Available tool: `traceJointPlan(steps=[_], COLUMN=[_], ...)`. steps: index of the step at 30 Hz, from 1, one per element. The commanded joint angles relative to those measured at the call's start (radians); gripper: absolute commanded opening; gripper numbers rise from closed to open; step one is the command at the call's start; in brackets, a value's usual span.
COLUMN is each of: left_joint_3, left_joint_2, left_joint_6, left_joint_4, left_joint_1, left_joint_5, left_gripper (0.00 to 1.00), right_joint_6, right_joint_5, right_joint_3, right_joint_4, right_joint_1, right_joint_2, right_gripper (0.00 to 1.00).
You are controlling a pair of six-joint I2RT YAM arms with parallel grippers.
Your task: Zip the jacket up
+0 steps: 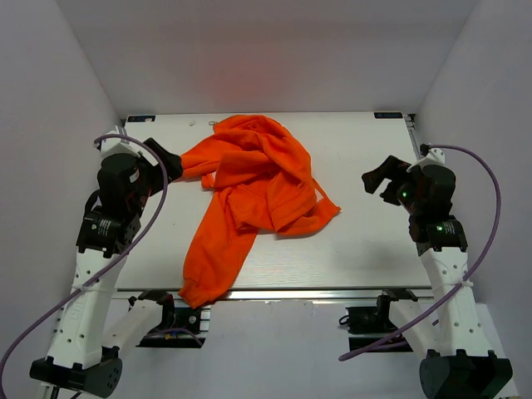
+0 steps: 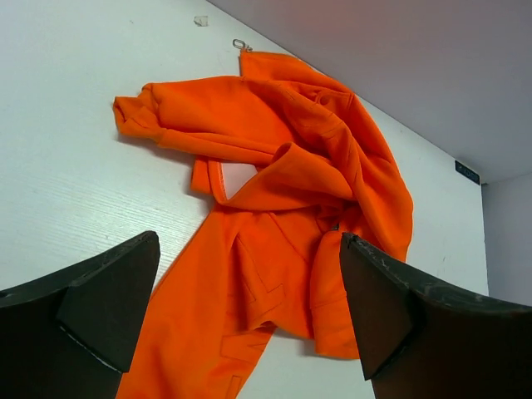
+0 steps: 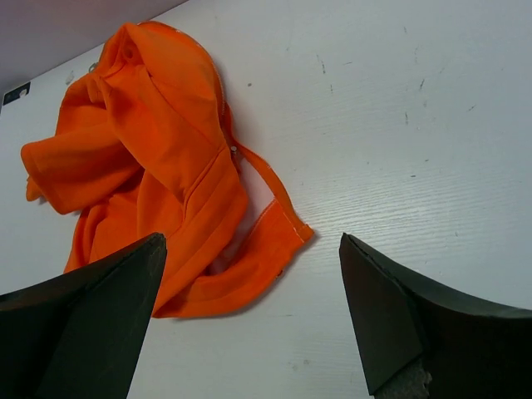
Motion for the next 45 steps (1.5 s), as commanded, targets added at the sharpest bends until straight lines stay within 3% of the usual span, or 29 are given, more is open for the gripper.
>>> traceJointPlan(steps=[1, 5, 13, 20, 25, 33, 45], left_joint_3=[0.010, 0.053, 0.192, 0.353, 0.525, 0.787, 0.946], left_joint_2=[0.014, 0.109, 0.467, 0.796, 1.012, 1.287, 1.505], left_joint_6=[0.010, 0.013, 0.020, 0.028, 0.045, 0.036, -0.081], left_joint_4=[-0.009, 0.008, 0.121, 0.201, 0.175, 0.178, 0.302], left_joint_1=[0.001, 0.001, 0.001, -0.010, -0.050, -0.090, -0.104], left_joint_5=[0.019, 0.074, 0.222, 0.386, 0.414, 0.478, 0.568], left_gripper=[0.98, 0.98, 0.98, 0.98, 0.98, 0.98, 0.98], right_joint_6=[-0.037, -0.039, -0.013, 0.047, 0.093, 0.115, 0.303], right_joint_5=[-0.035, -0.031, 0.071, -0.075, -0.203, -0.071, 0.169], right_joint_3=[0.013, -0.010, 0.002, -0.056, -0.157, -0.228, -0.297], right_joint_4=[0.009, 0.021, -0.043, -0.026, 0.007, 0.021, 0.205], right_joint_1=[-0.004, -0.002, -0.002, -0.002, -0.004, 0.068, 0.283], right_joint_2=[-0.014, -0.034, -0.022, 0.026, 0.083, 0.179, 0.313], right_gripper=[0.89, 0.89, 0.89, 0.89, 0.89, 0.89, 0.89])
